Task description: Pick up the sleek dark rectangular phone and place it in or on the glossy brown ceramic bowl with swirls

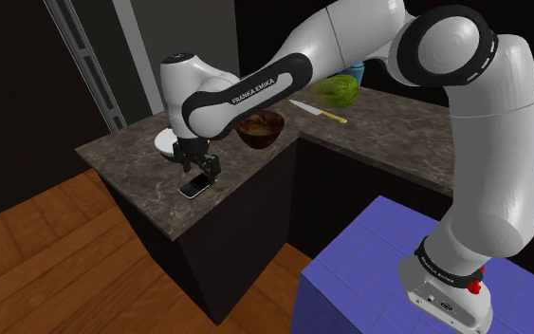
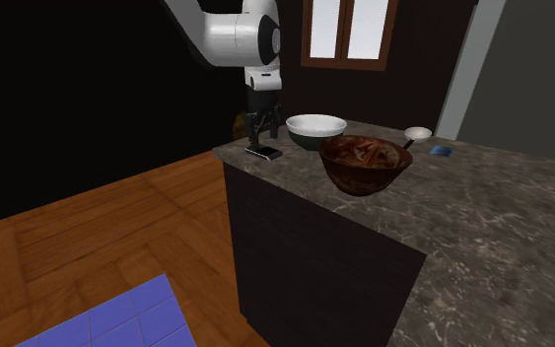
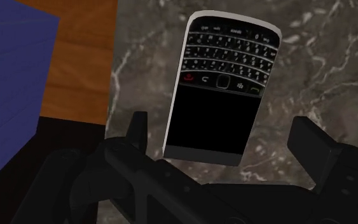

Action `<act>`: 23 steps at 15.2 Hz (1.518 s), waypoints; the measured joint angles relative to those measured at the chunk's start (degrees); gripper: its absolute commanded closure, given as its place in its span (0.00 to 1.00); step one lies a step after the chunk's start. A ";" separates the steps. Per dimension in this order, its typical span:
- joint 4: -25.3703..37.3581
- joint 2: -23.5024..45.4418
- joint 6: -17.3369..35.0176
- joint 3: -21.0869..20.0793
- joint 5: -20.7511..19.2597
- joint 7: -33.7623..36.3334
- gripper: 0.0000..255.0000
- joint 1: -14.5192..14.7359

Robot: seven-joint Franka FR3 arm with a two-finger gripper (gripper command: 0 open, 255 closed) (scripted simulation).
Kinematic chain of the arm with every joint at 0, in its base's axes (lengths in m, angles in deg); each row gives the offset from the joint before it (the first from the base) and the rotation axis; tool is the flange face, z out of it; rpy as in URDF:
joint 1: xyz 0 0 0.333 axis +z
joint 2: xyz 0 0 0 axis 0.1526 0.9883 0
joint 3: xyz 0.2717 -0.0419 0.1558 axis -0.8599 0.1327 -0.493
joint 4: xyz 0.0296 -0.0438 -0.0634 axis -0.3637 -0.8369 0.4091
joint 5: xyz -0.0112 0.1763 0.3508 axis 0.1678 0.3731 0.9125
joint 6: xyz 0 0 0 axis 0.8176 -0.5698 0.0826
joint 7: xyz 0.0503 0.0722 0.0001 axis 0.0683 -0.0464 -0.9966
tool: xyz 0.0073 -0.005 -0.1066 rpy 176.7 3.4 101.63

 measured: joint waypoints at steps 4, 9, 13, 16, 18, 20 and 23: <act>-0.80 1.45 2.09 0.67 -0.98 0.85 0.00 0.53; -0.77 2.31 2.85 1.04 -1.48 1.09 0.00 0.83; -0.71 2.23 2.79 1.00 -1.48 1.10 1.00 0.84; -0.77 2.25 2.87 1.00 -1.47 1.07 1.00 0.82; -0.81 2.23 2.93 1.00 -1.47 1.07 1.00 0.80; -0.86 2.21 2.98 0.99 -1.47 1.07 1.00 0.78; -0.58 2.11 2.55 0.93 -1.34 0.97 1.00 0.76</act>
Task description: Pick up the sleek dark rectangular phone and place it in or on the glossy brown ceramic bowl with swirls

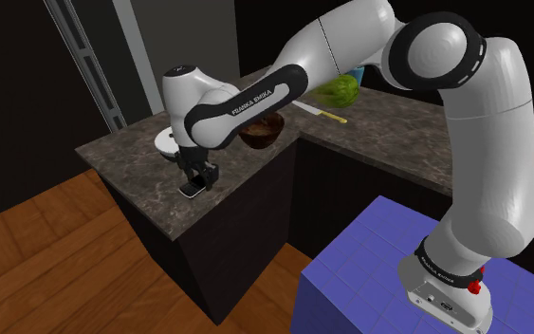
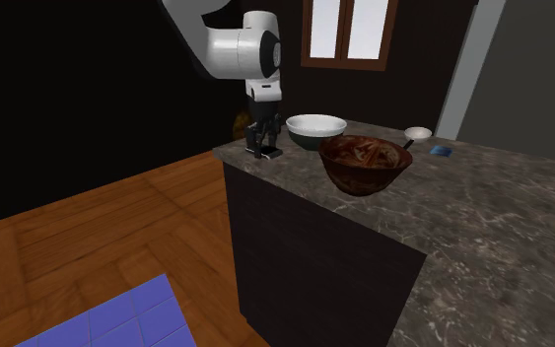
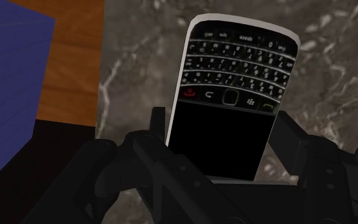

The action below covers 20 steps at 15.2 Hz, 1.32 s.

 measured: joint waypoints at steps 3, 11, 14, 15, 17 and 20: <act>0.39 -0.88 -1.22 -0.38 0.60 -0.42 1.00 -0.35; 3.30 -3.26 -6.15 -1.55 2.38 -1.43 1.00 -0.70; 4.59 -3.87 -7.93 -1.85 2.87 -1.73 1.00 -0.71; 5.17 -4.15 -8.74 -1.98 3.10 -1.88 1.00 -0.73; 5.83 -4.66 -9.82 -2.18 3.46 -2.16 1.00 -0.86; 7.33 -5.31 -11.85 -2.48 3.96 -2.46 1.00 -0.85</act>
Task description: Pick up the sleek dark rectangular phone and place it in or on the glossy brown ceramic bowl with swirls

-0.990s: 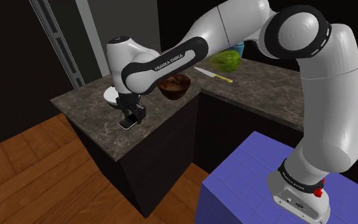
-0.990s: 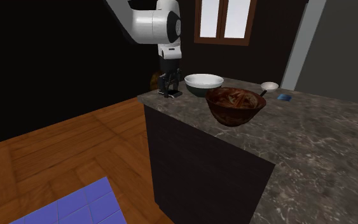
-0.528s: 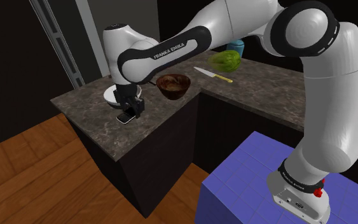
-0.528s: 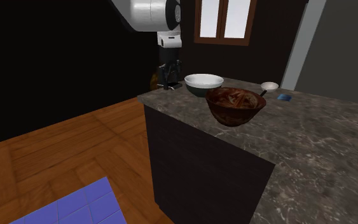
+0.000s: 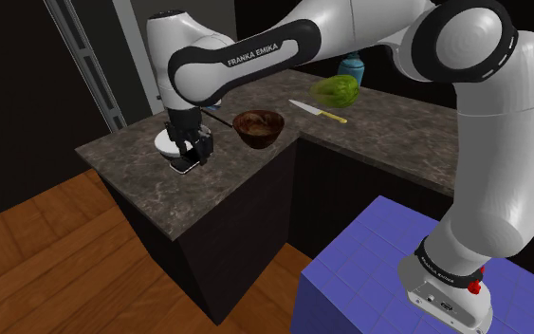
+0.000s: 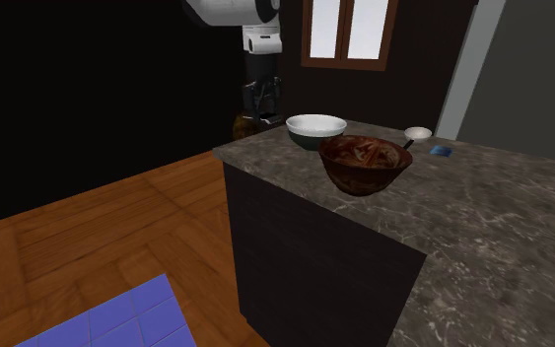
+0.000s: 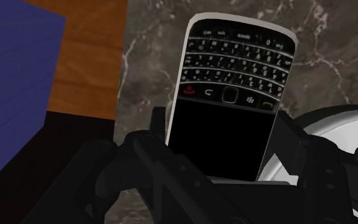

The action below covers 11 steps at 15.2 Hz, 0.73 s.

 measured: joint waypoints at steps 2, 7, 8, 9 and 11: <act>1.21 -0.21 -1.36 -0.15 0.19 -0.05 1.00 0.20; 4.86 -0.51 -5.15 -0.39 0.61 -0.52 1.00 0.61; 5.11 -0.90 -5.76 -0.50 0.85 -0.74 1.00 0.43; 5.70 -1.04 -6.43 -0.56 0.95 -0.79 1.00 0.50; 7.75 -0.70 -8.13 -0.56 0.86 -0.89 1.00 0.95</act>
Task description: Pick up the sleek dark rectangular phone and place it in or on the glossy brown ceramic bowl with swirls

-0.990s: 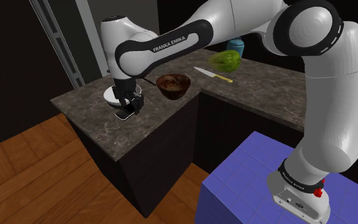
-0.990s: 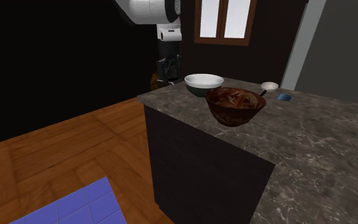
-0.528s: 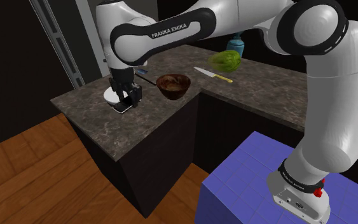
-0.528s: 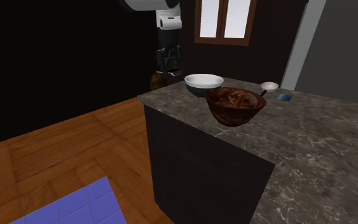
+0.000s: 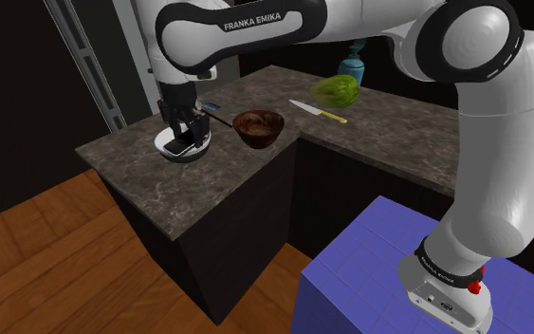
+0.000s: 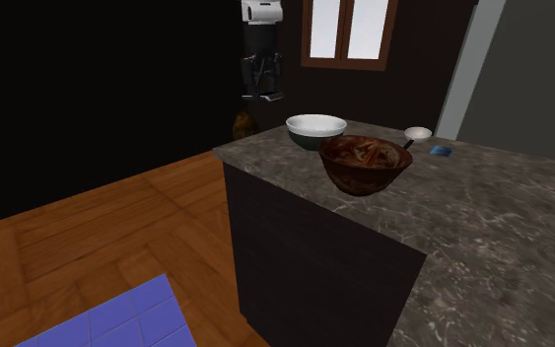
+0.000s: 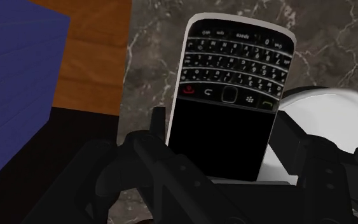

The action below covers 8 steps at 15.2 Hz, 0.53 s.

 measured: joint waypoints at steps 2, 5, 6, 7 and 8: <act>0.19 -0.62 -0.70 -0.07 0.41 -0.65 1.00 -0.59; -3.51 -3.68 0.39 -0.05 2.39 -4.13 1.00 -4.71; -3.22 -3.54 0.31 0.24 2.46 -5.27 1.00 -5.49; -4.24 -4.30 0.69 0.36 3.02 -6.58 1.00 -6.81; -4.87 -4.81 0.93 0.54 3.46 -7.86 1.00 -7.97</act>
